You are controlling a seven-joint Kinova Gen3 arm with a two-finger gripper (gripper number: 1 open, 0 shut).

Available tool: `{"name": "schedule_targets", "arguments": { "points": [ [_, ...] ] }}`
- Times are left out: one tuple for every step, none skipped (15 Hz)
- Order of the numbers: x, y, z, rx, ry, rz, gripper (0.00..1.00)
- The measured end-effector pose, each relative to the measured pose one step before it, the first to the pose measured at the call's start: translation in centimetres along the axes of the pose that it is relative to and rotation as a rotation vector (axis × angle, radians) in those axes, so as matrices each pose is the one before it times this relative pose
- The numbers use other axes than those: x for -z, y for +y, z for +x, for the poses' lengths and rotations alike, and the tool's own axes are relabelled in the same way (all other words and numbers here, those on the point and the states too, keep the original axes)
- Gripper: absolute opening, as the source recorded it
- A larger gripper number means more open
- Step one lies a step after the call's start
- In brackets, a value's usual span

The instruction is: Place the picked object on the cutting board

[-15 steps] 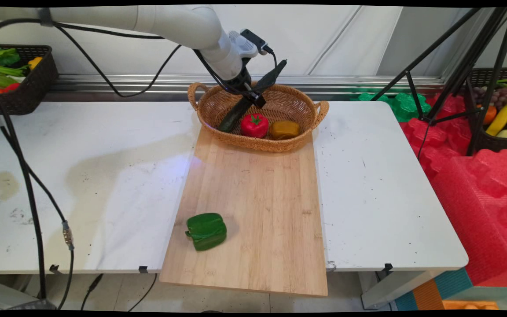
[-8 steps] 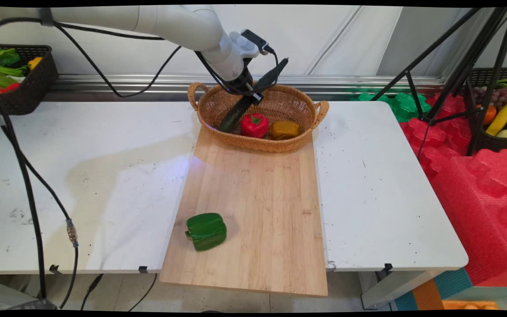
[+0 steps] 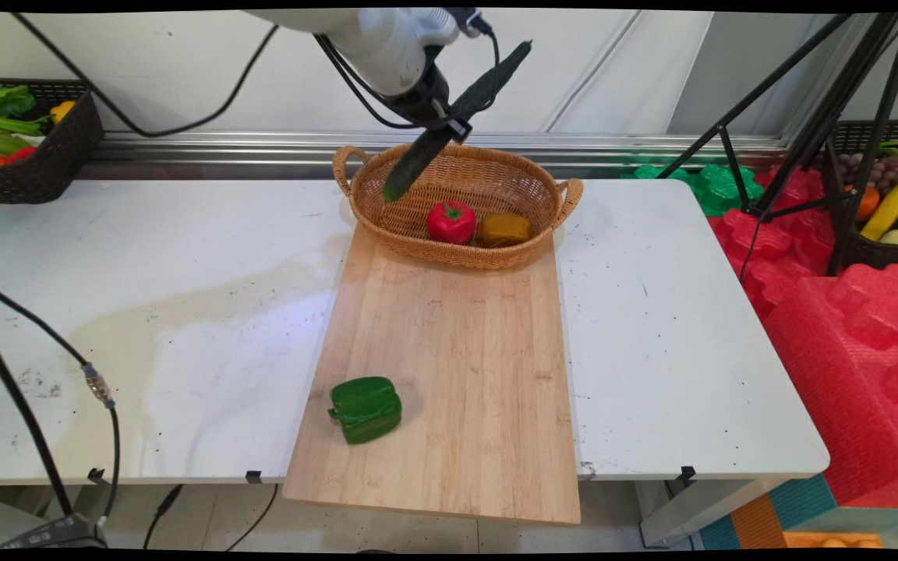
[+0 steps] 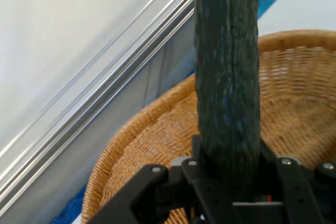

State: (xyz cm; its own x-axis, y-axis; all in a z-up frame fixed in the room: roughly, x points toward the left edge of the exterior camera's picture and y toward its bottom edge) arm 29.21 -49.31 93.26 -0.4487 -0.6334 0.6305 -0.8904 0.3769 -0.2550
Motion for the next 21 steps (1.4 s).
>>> {"name": "schedule_targets", "arguments": {
  "points": [
    [0.991, 0.257, 0.089, -0.00988, 0.00574, -0.00365, 0.0],
    [1.412, 0.474, 0.068, -0.01597, 0.00584, -0.00755, 0.0],
    [1.634, 0.598, -0.156, -0.01885, 0.00138, -0.0118, 0.0],
    [1.559, 0.674, -0.352, -0.0194, -0.00359, -0.01377, 0.0],
    [1.248, 0.601, -0.423, -0.01745, -0.00569, -0.01281, 0.0],
    [1.342, 0.786, -0.591, -0.02333, -0.00904, -0.01599, 0.0],
    [1.226, 0.786, -0.689, -0.02083, -0.01139, -0.0152, 0.0],
    [0.771, 0.595, -0.514, -0.01469, -0.00974, -0.01077, 0.0],
    [0.564, 0.486, -0.471, -0.01264, -0.00889, -0.00884, 0.0],
    [0.888, 0.844, -0.893, -0.02175, -0.01681, -0.01472, 0.0],
    [0.422, 0.496, -0.522, -0.01196, -0.01013, -0.00838, 0.0],
    [0.428, 0.622, -0.629, -0.0145, -0.01351, -0.01035, 0.0],
    [0.346, 0.595, -0.642, -0.01209, -0.01397, -0.00873, 0.0],
    [0.327, 0.68, -0.77, -0.01392, -0.01725, -0.00961, 0.0],
    [0.25, 0.737, -0.885, -0.01673, -0.01996, -0.0098, 0.0],
    [0.105, 0.611, -0.659, -0.01628, -0.01442, -0.00732, 0.0],
    [-0.026, 0.574, -0.59, -0.01529, -0.01428, -0.00713, 0.0],
    [-0.136, 0.424, -0.374, -0.00874, -0.00949, -0.00519, 0.0],
    [-0.259, 0.488, -0.363, -0.00983, -0.01145, -0.00544, 0.0],
    [-0.477, 0.498, -0.25, -0.00952, -0.0109, -0.00517, 0.0],
    [-0.625, 0.472, -0.091, -0.01359, -0.00966, -0.00462, 0.0]
  ]
}}
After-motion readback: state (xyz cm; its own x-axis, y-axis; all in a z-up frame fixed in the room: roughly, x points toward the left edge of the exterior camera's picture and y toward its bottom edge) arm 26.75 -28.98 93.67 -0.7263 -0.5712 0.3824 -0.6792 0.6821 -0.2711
